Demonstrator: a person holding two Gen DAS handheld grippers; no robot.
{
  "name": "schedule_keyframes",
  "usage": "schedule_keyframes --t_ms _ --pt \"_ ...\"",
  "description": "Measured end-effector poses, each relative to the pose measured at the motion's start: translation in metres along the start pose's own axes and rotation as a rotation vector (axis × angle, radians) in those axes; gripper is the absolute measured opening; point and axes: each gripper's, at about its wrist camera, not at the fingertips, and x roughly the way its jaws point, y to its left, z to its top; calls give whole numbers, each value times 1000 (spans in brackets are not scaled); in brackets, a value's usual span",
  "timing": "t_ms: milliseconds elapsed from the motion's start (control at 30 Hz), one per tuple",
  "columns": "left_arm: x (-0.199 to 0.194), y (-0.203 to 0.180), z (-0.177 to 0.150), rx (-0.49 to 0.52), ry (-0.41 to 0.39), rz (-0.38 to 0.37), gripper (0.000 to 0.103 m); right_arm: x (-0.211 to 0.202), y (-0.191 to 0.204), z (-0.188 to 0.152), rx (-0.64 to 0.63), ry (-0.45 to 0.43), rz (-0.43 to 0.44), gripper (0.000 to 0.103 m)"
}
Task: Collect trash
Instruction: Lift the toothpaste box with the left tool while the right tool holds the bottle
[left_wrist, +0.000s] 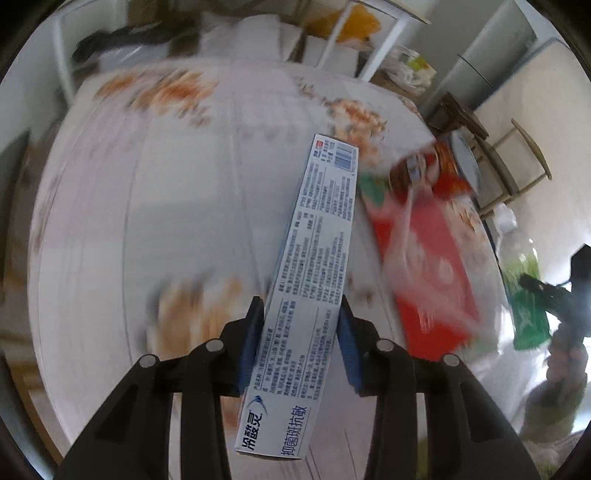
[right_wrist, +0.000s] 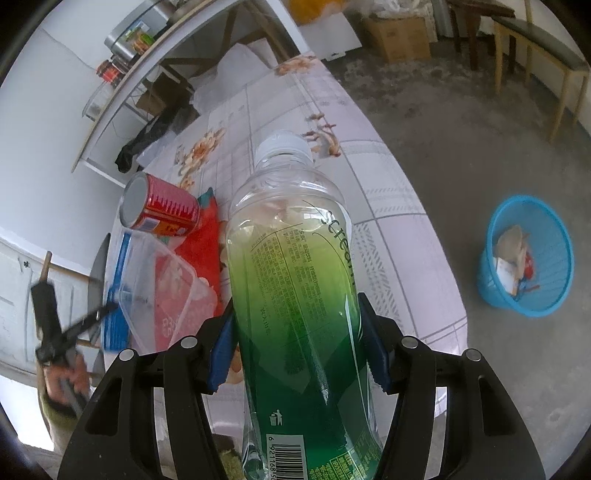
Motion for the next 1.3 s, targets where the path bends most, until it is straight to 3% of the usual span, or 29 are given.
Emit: schedule_keyframes --t_ms 133,267,467,733,1167,1300 --pt "-9 -8 -41 -72 19 -19 38 7 1 -5 5 29 -7 57" --pt "-13 -24 -54 -38 2 18 39 15 0 -9 17 60 -10 59" --pt "-5 -24 -50 -44 15 -6 46 11 0 -5 19 58 -14 63" --pt "3 -39 -38 32 7 27 52 12 1 2 10 55 -4 64" --pt "22 -37 -29 4 5 39 52 21 1 9 23 63 36 61" --pt "22 -37 -31 1 -4 53 42 20 0 8 26 49 41 60"
